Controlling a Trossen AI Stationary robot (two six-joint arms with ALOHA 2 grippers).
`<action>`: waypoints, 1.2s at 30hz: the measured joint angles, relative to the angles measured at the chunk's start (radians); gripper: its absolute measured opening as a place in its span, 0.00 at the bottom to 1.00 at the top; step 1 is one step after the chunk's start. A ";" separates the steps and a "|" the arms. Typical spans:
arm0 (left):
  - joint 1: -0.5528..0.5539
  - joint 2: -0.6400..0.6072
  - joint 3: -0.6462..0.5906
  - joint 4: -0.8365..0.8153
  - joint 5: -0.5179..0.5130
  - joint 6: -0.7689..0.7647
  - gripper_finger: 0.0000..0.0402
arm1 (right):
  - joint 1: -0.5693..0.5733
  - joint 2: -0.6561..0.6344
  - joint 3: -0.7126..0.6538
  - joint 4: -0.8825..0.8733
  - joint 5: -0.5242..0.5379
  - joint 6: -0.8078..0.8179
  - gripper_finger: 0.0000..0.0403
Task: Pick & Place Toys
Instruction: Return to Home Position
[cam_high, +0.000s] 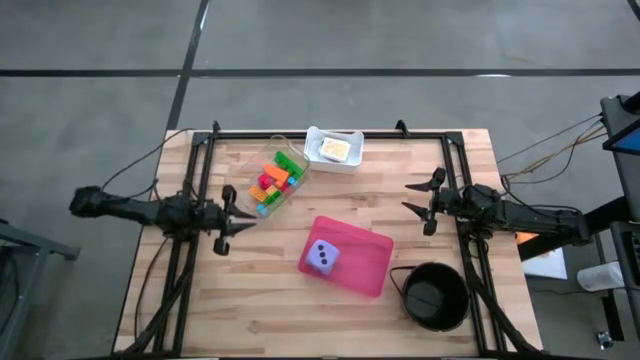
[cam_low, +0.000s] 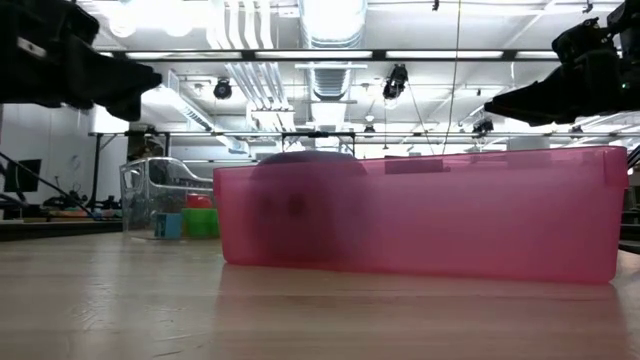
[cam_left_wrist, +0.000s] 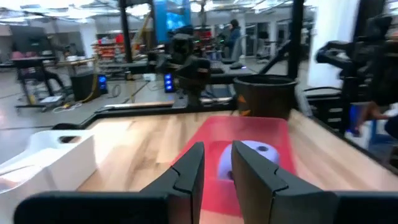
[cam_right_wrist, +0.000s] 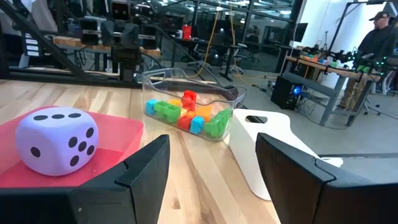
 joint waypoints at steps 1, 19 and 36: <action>-0.025 -0.004 0.000 -0.002 -0.008 0.000 0.20 | 0.000 0.000 0.000 0.000 0.000 0.000 0.59; -0.079 -0.040 -0.003 -0.145 0.014 0.037 0.20 | 0.000 0.000 0.000 0.000 0.000 0.000 0.59; -0.078 -0.040 -0.003 -0.191 0.016 0.040 0.20 | 0.000 0.000 0.000 0.000 0.000 0.000 0.59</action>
